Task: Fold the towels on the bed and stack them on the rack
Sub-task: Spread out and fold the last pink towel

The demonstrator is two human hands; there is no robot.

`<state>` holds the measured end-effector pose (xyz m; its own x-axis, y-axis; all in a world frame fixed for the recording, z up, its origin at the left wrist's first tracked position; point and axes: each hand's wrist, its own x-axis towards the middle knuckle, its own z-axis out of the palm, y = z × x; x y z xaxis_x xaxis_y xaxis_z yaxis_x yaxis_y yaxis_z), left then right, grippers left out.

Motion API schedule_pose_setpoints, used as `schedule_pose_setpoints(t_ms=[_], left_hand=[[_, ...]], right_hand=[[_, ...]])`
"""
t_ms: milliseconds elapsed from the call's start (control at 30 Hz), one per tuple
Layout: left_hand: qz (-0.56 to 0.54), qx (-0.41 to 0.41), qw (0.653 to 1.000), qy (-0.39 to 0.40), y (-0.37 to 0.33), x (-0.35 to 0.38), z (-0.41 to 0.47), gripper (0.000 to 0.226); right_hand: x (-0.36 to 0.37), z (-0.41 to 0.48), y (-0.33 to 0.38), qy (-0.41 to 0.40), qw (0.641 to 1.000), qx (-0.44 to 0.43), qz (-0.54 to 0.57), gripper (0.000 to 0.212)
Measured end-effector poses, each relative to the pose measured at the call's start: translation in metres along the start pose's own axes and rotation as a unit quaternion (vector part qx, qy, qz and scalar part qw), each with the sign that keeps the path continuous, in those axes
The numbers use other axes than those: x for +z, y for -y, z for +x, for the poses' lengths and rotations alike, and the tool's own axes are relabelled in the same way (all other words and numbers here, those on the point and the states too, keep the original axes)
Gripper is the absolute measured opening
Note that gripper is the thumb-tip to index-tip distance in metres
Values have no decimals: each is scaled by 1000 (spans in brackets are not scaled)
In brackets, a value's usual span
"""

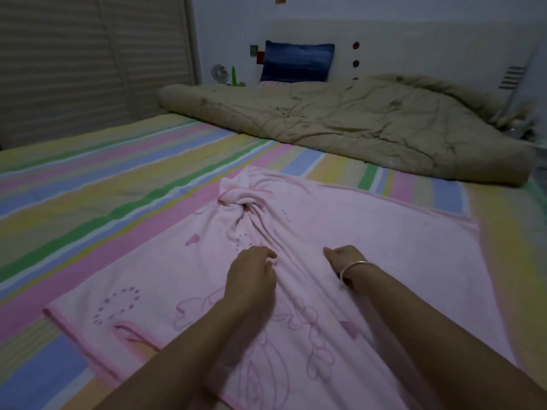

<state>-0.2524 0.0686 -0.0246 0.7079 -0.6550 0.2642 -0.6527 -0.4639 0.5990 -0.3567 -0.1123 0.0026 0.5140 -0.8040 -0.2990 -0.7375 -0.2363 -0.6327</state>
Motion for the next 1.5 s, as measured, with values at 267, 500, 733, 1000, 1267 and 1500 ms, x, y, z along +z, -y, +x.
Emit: schedule_pose_setpoints(t_ms=[267, 500, 733, 1000, 1267, 1500], left_hand=[[24, 34, 998, 37, -17, 22, 9, 45], [38, 43, 998, 40, -18, 27, 16, 42], [56, 64, 992, 94, -27, 37, 20, 39], [67, 90, 982, 150, -58, 57, 27, 33], [45, 124, 980, 148, -87, 90, 33, 30], [151, 150, 934, 288, -98, 85, 48, 49]], right_hand=[[13, 6, 20, 179, 967, 60, 173, 26], [17, 16, 21, 137, 983, -60, 109, 28], [-50, 37, -14, -94, 990, -93, -46, 29], [-194, 54, -100, -255, 959, 120, 19, 37], [-161, 61, -119, -97, 928, 171, 315, 27], [-134, 77, -94, 67, 926, 102, 357, 29]])
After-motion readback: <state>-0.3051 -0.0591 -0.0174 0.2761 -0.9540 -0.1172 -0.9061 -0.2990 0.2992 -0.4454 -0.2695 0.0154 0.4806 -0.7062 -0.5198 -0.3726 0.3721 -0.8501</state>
